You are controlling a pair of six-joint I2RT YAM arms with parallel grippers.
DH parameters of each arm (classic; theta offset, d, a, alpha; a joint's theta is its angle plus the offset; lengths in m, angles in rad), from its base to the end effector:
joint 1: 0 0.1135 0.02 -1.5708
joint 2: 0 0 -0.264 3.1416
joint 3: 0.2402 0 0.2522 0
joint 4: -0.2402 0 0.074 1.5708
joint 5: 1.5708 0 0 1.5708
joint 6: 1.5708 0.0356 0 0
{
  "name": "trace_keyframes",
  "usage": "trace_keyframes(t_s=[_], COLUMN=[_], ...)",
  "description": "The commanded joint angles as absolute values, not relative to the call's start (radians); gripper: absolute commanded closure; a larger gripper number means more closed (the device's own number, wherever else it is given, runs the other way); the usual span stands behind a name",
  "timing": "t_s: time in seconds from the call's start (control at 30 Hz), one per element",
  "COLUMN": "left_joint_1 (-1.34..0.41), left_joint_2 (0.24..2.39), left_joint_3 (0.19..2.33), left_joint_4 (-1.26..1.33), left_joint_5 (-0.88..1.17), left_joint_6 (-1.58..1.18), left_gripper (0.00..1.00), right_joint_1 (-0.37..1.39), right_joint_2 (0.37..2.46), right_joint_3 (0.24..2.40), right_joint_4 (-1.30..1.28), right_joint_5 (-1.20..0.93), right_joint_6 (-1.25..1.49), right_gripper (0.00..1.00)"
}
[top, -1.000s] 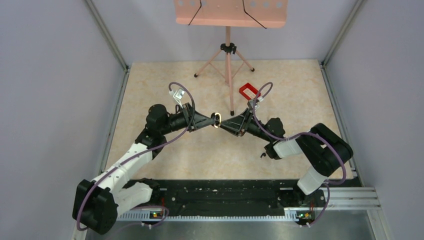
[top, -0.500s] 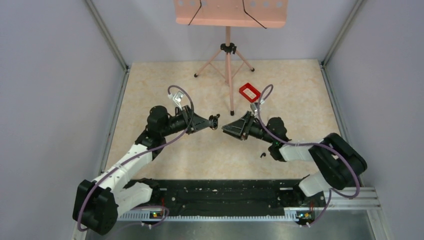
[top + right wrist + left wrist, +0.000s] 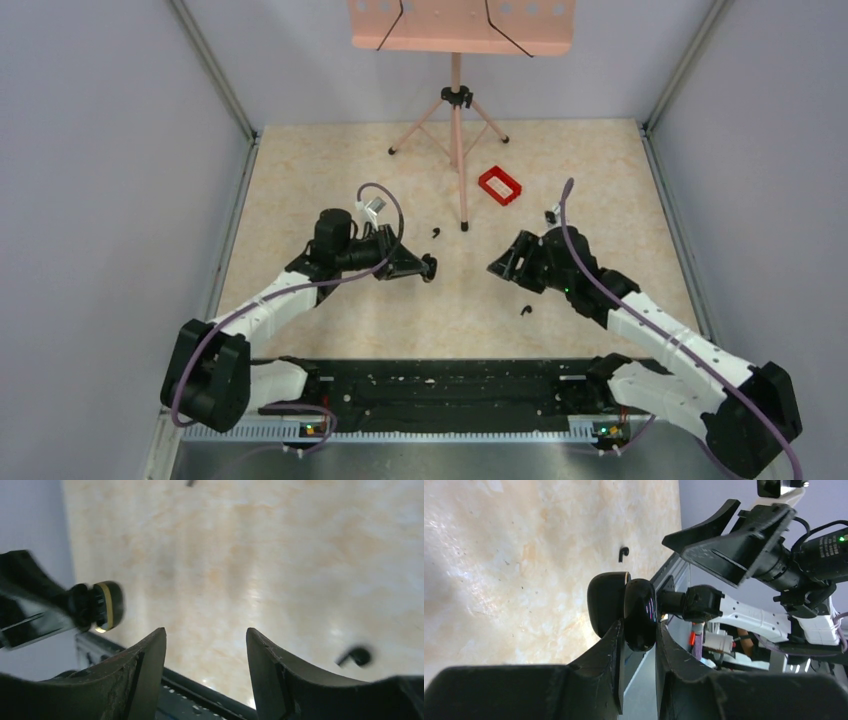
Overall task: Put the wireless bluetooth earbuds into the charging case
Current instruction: Pick up the left earbud from the center of the board.
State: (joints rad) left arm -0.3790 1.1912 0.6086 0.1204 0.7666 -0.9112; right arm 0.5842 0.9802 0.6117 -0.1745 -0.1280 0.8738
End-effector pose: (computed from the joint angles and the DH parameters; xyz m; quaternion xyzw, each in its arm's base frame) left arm 0.2221 -0.1150 0.2296 -0.0174 0.8126 -0.5476 0.1989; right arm 0.1783 0.1233 0.2440 0.0943 0.8645 0.3683 0.3288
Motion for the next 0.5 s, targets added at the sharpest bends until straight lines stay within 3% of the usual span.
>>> trace_keyframes(t_s=[0.0, 0.23, 0.47], left_joint_1=[-0.376, -0.402, -0.448], left_joint_2=[1.237, 1.301, 1.342], left_joint_3=[0.652, 0.726, 0.808], left_joint_4=[0.150, 0.087, 0.012], left_joint_5=[0.894, 1.027, 1.091], left_joint_6=[-0.871, -0.771, -0.702], left_gripper=[1.00, 1.00, 1.00], right_joint_1=[0.577, 0.577, 0.577], right_joint_2=[0.910, 0.878, 0.940], right_joint_3=[0.620, 0.520, 0.511], right_joint_4=[-0.626, -0.656, -0.656], right_joint_5=[0.168, 0.155, 0.174], right_joint_6=[0.935, 1.003, 0.985], right_gripper=[0.43, 0.58, 0.60])
